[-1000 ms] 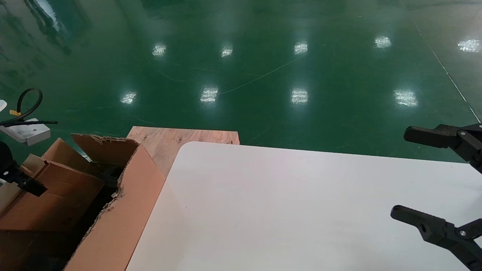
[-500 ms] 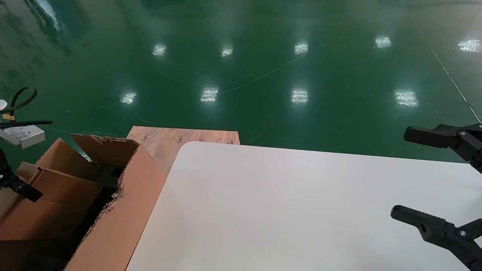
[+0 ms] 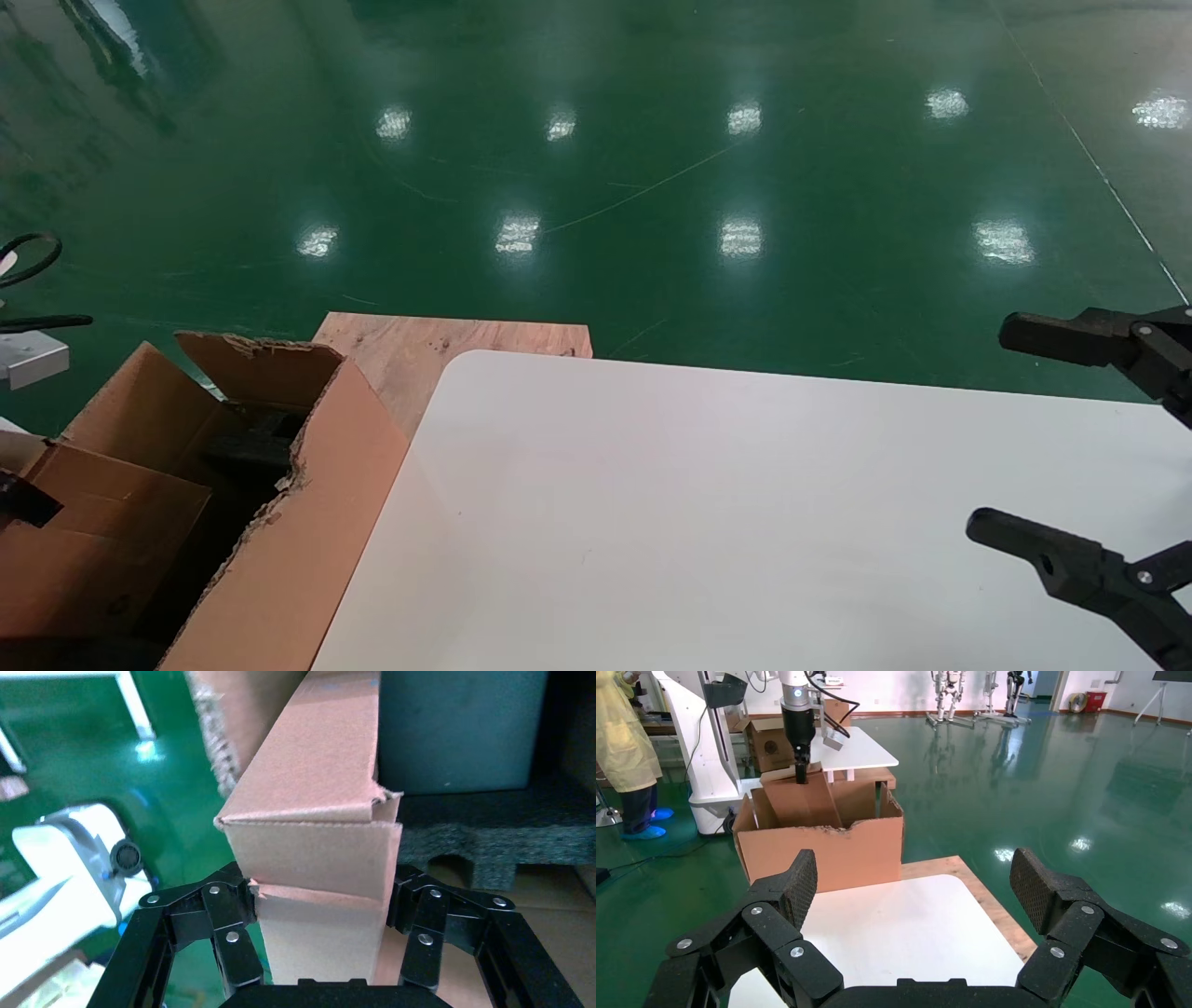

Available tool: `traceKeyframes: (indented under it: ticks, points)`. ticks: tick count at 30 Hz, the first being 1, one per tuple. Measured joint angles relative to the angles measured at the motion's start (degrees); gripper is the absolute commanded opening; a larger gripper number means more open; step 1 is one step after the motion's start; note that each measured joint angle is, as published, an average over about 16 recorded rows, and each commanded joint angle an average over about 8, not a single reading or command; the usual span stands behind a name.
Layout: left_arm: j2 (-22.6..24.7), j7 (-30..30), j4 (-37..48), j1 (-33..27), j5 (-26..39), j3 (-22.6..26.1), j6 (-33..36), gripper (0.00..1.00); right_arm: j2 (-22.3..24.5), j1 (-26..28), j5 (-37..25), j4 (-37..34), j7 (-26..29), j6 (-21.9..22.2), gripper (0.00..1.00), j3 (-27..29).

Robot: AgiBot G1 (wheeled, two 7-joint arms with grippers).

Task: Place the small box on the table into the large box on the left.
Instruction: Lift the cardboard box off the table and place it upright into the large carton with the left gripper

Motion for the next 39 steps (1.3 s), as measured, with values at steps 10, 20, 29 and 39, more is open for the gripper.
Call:
traceKeyframes:
  ticks: [10, 20, 29, 39]
  points:
    - [0.60, -0.33, 4.12, 2.80, -0.26, 0.54, -0.27, 0.00, 0.00, 0.00, 0.00, 0.00, 0.00, 0.00, 1.00, 0.00]
    - [1.42, -0.77, 6.80, 4.70, -0.15, 0.82, -1.26, 0.00, 0.00, 0.00, 0.00, 0.00, 0.00, 0.00, 1.00, 0.00]
    - [1.73, -1.62, 7.73, 5.41, 0.02, 0.89, -2.10, 0.70, 0.00, -0.01, 0.01, -0.01, 0.00, 0.01, 1.00, 0.00]
    - [1.74, -1.75, 7.82, 5.45, 0.03, 0.84, -2.30, 1.00, 0.00, -0.02, 0.01, -0.02, 0.00, 0.02, 1.00, 0.00]
